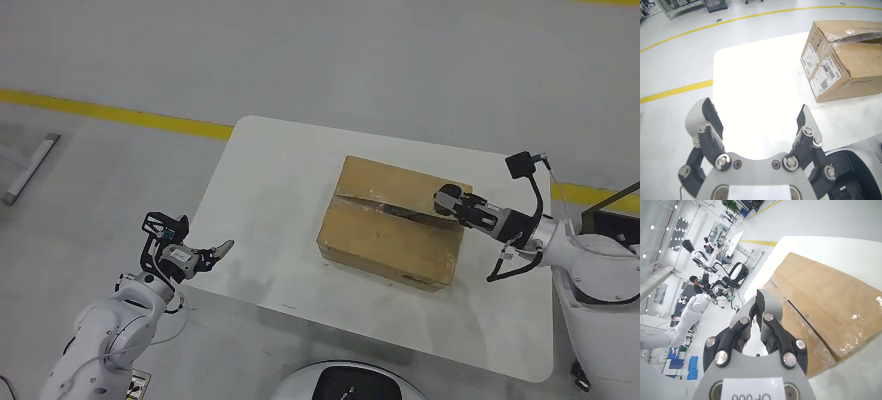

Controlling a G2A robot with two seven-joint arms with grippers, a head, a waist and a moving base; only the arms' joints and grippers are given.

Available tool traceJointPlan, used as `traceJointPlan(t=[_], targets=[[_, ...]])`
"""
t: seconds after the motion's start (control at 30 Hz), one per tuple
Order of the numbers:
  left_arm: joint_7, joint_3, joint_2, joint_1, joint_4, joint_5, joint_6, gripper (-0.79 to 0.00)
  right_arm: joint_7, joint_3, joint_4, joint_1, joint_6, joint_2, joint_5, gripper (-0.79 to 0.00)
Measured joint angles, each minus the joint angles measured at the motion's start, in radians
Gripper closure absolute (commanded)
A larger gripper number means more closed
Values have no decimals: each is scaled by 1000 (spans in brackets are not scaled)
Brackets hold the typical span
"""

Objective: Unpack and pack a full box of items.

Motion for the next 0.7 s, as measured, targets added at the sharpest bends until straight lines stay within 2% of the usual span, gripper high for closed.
traceJointPlan(t=[0.53, 0.7], targets=[[2, 1, 0, 0, -3, -2, 0, -785, -16, -8, -14, 3, 4, 2, -5, 0], [11, 34, -5, -21, -35, -21, -25, -785, -31, -49, -27, 32, 23, 3, -50, 0]])
